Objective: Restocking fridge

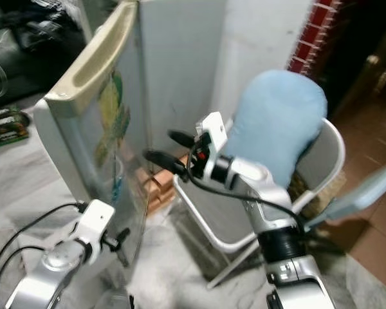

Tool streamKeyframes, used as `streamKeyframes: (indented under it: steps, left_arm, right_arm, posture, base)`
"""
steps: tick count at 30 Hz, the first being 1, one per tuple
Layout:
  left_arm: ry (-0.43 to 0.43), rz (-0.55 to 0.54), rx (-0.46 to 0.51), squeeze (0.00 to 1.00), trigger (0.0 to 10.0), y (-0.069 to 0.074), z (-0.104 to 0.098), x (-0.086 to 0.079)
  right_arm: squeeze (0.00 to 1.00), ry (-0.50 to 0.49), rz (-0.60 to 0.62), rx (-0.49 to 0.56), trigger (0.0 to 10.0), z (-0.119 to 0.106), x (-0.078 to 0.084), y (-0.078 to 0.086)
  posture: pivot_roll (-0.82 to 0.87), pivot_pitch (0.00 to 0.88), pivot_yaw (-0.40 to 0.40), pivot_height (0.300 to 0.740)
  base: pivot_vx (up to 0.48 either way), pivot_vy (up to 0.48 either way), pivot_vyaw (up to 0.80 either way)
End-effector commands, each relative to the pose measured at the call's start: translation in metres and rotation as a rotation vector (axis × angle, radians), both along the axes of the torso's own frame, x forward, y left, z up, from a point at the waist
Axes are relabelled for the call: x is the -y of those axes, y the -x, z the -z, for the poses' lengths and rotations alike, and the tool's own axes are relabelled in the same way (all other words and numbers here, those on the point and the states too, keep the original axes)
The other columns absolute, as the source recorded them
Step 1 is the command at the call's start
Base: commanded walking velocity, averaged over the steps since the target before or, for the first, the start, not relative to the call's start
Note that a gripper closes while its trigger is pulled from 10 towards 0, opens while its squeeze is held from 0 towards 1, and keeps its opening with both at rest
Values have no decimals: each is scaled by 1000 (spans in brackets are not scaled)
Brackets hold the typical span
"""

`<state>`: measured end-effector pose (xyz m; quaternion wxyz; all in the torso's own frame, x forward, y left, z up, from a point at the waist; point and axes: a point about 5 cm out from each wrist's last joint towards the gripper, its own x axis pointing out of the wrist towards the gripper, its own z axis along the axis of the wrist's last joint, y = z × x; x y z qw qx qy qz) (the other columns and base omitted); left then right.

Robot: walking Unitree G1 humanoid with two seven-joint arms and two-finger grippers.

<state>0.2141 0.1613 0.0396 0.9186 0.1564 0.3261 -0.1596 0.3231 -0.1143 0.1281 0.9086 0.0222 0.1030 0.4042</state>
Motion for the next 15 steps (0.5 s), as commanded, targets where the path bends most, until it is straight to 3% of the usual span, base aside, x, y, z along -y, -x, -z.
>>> streamKeyframes:
  steps: [1, 9, 13, 15]
  left_arm:
    - [12, 31, 12, 0, 10000, -3, -2, 10]
    - [-15, -9, 77, 0, 10000, -7, -6, 4]
    - [-28, -114, 165, 0, 10000, -17, -14, -8]
    - [-66, -263, 275, 0, 10000, -32, -26, -33]
  right_arm:
    - [0, 95, 163, -31, 10000, 12, 27, -5]
    - [0, 102, 333, -100, 10000, 40, 47, 8]
    - [0, 95, 410, -68, 10000, 45, 52, 15]
    - [0, 90, 492, -38, 10000, 46, 57, 21]
  posture:
    - [107, 0, -96, 716]
    - [104, 0, -105, 716]
    - [102, 0, -106, 716]
    - [95, 0, -104, 716]
  base:
    - [0, 0, 0]
    - [0, 0, 0]
    - [0, 0, 0]
    - [0, 0, 0]
